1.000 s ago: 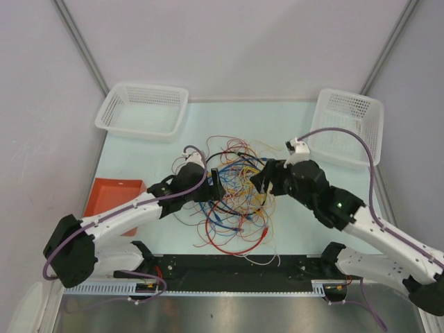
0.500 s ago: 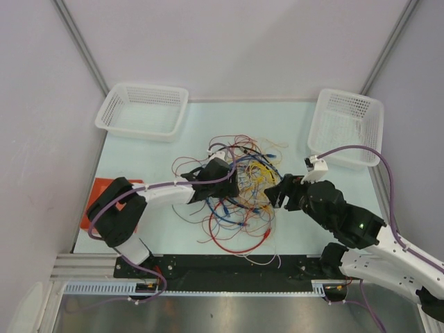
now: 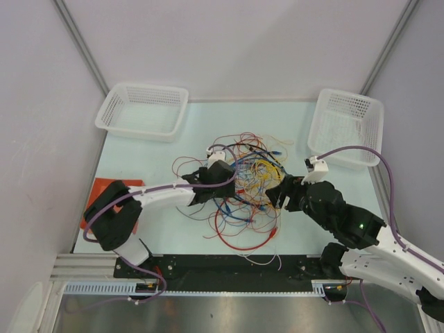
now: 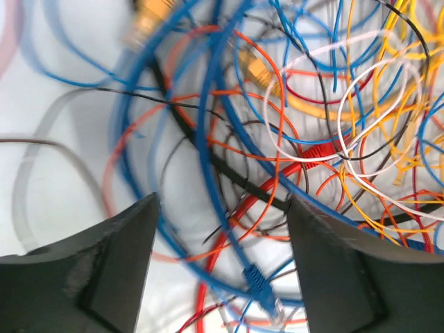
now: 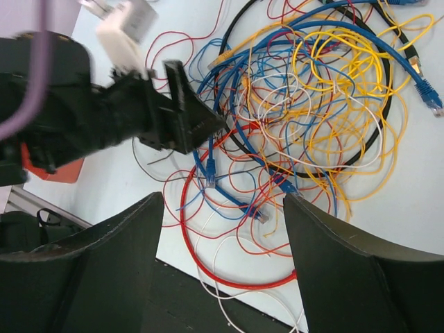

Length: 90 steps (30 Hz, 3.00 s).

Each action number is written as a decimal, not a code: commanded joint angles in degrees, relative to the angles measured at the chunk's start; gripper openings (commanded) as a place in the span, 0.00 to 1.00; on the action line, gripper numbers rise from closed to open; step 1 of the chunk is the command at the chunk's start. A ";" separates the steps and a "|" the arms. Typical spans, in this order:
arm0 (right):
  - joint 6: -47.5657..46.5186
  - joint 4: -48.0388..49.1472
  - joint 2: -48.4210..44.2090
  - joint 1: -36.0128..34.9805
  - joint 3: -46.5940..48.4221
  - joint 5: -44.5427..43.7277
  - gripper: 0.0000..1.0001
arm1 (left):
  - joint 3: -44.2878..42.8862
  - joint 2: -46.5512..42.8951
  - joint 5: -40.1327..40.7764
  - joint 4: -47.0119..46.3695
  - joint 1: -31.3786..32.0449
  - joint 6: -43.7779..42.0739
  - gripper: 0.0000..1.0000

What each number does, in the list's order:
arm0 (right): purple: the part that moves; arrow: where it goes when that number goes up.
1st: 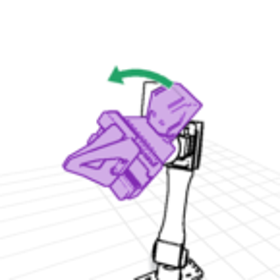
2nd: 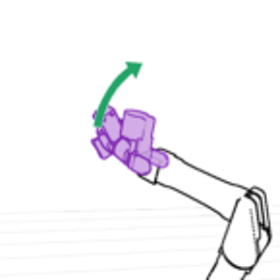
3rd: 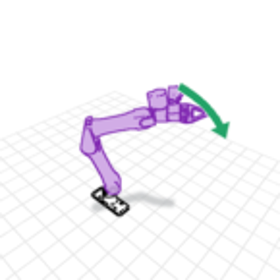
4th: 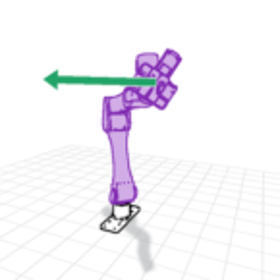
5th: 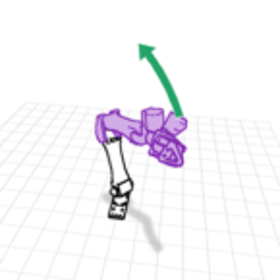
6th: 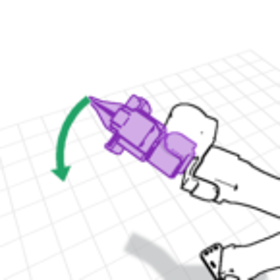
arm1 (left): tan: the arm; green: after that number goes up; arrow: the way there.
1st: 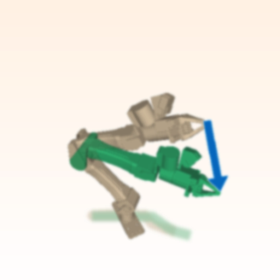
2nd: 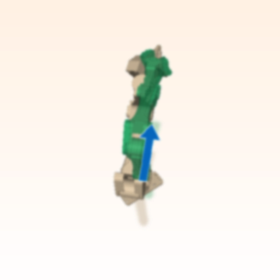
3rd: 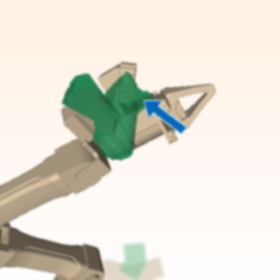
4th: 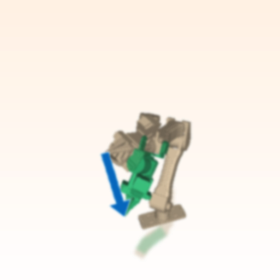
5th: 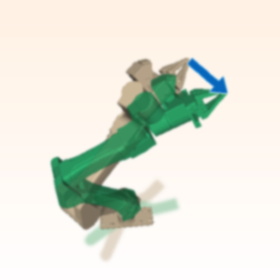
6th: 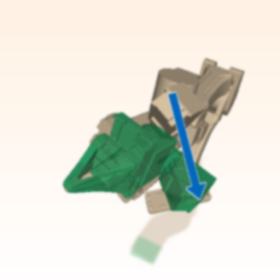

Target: Untangle the cables

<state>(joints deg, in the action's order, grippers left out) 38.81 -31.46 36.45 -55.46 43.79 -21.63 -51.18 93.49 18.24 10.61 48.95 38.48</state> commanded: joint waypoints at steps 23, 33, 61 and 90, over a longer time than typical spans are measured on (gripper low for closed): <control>1.71 -2.46 -4.28 -0.52 -1.51 -2.45 0.74 | -8.24 8.65 5.40 4.42 -0.17 -3.50 0.00; 0.13 1.84 -4.45 -0.52 -1.43 -0.88 0.74 | -9.02 -23.57 -1.87 11.10 -2.89 -12.55 0.00; -2.61 37.78 12.59 8.34 6.66 16.43 0.74 | -14.39 -34.60 -16.31 12.15 -6.50 -18.26 0.00; 17.08 58.08 31.04 17.75 6.57 26.99 0.81 | -3.14 -41.20 -22.11 3.28 -6.41 -13.87 0.00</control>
<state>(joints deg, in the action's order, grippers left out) 51.86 17.47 63.22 -39.03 48.47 5.08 -55.53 54.22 -0.43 19.70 42.46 22.39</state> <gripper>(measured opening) 0.817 0.025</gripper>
